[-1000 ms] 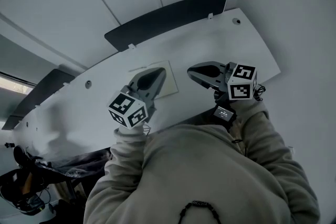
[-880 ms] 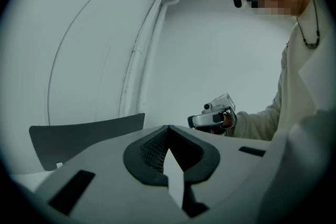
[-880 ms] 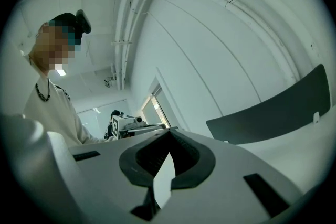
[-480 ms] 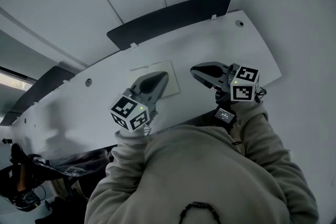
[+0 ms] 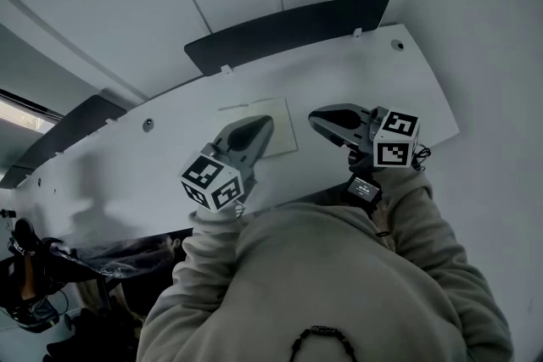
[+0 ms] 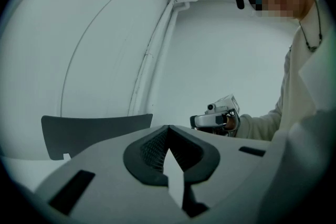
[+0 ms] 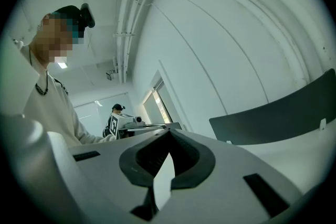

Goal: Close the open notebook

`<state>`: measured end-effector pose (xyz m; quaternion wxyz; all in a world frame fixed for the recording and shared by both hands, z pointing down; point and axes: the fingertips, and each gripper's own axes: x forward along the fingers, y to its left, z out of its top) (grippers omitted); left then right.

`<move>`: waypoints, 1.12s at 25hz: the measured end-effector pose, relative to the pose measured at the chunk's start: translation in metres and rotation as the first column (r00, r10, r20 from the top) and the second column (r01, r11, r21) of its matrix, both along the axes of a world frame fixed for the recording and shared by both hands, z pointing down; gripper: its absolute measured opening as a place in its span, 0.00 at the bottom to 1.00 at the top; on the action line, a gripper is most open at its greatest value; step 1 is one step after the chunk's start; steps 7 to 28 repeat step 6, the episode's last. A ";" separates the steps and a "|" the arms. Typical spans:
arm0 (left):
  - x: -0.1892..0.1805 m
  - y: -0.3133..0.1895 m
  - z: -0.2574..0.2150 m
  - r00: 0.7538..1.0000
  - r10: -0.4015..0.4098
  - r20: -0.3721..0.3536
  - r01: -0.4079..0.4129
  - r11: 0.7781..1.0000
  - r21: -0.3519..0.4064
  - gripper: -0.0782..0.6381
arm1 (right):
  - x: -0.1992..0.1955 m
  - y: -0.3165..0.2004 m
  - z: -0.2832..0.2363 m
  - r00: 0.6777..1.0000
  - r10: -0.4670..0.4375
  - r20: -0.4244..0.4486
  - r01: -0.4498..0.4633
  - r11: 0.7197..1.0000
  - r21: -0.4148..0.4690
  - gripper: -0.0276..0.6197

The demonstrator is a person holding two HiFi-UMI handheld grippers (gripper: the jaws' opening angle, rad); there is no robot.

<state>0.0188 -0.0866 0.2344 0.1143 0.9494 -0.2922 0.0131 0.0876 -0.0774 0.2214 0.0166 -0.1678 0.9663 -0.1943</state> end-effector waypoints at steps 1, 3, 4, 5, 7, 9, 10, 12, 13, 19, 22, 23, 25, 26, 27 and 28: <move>-0.001 0.000 0.000 1.000 -0.002 0.005 0.002 1.000 0.003 0.10 | -0.001 0.000 0.001 1.000 -0.004 -0.002 0.004 1.000 0.000 0.07; -0.003 0.000 -0.001 1.000 -0.002 0.010 0.002 1.000 0.008 0.10 | -0.003 0.000 0.001 1.000 -0.008 -0.004 0.008 1.000 -0.002 0.07; -0.005 0.000 -0.001 1.000 -0.003 0.009 0.003 1.000 0.008 0.10 | -0.004 -0.001 0.001 1.000 -0.008 -0.004 0.008 1.000 -0.004 0.07; -0.006 0.000 -0.001 1.000 -0.005 0.008 0.005 1.000 0.007 0.10 | -0.005 -0.001 0.001 1.000 -0.008 -0.002 0.008 1.000 -0.005 0.07; -0.008 -0.001 0.000 1.000 -0.007 0.006 0.007 1.000 0.006 0.10 | -0.006 -0.002 0.001 1.000 -0.008 0.000 0.008 1.000 -0.007 0.07; -0.008 -0.001 0.000 1.000 -0.007 0.006 0.007 1.000 0.006 0.10 | -0.006 -0.002 0.001 1.000 -0.008 0.000 0.008 1.000 -0.007 0.07; -0.008 -0.001 0.000 1.000 -0.007 0.006 0.007 1.000 0.006 0.10 | -0.006 -0.002 0.001 1.000 -0.008 0.000 0.008 1.000 -0.007 0.07; -0.008 -0.001 0.000 1.000 -0.007 0.006 0.007 1.000 0.006 0.10 | -0.006 -0.002 0.001 1.000 -0.008 0.000 0.008 1.000 -0.007 0.07; -0.008 -0.001 0.000 1.000 -0.007 0.006 0.007 1.000 0.006 0.10 | -0.006 -0.002 0.001 1.000 -0.008 0.000 0.008 1.000 -0.007 0.07; -0.008 -0.001 0.000 1.000 -0.007 0.006 0.007 1.000 0.006 0.10 | -0.006 -0.002 0.001 1.000 -0.008 0.000 0.008 1.000 -0.007 0.07; -0.008 -0.001 0.000 1.000 -0.007 0.006 0.007 1.000 0.006 0.10 | -0.006 -0.002 0.001 1.000 -0.008 0.000 0.008 1.000 -0.007 0.07; -0.008 -0.001 0.000 1.000 -0.007 0.006 0.007 1.000 0.006 0.10 | -0.006 -0.002 0.001 1.000 -0.008 0.000 0.008 1.000 -0.007 0.07; -0.008 -0.001 0.000 1.000 -0.007 0.006 0.007 1.000 0.006 0.10 | -0.006 -0.002 0.001 1.000 -0.008 0.000 0.008 1.000 -0.007 0.07; -0.008 -0.001 0.000 1.000 -0.007 0.006 0.007 1.000 0.006 0.10 | -0.006 -0.002 0.001 1.000 -0.008 0.000 0.008 1.000 -0.007 0.07; -0.008 -0.001 0.000 1.000 -0.007 0.006 0.007 1.000 0.006 0.10 | -0.006 -0.002 0.001 1.000 -0.008 0.000 0.008 1.000 -0.007 0.07; -0.008 -0.001 0.000 1.000 -0.007 0.006 0.007 1.000 0.006 0.10 | -0.006 -0.002 0.001 1.000 -0.008 0.000 0.008 1.000 -0.007 0.07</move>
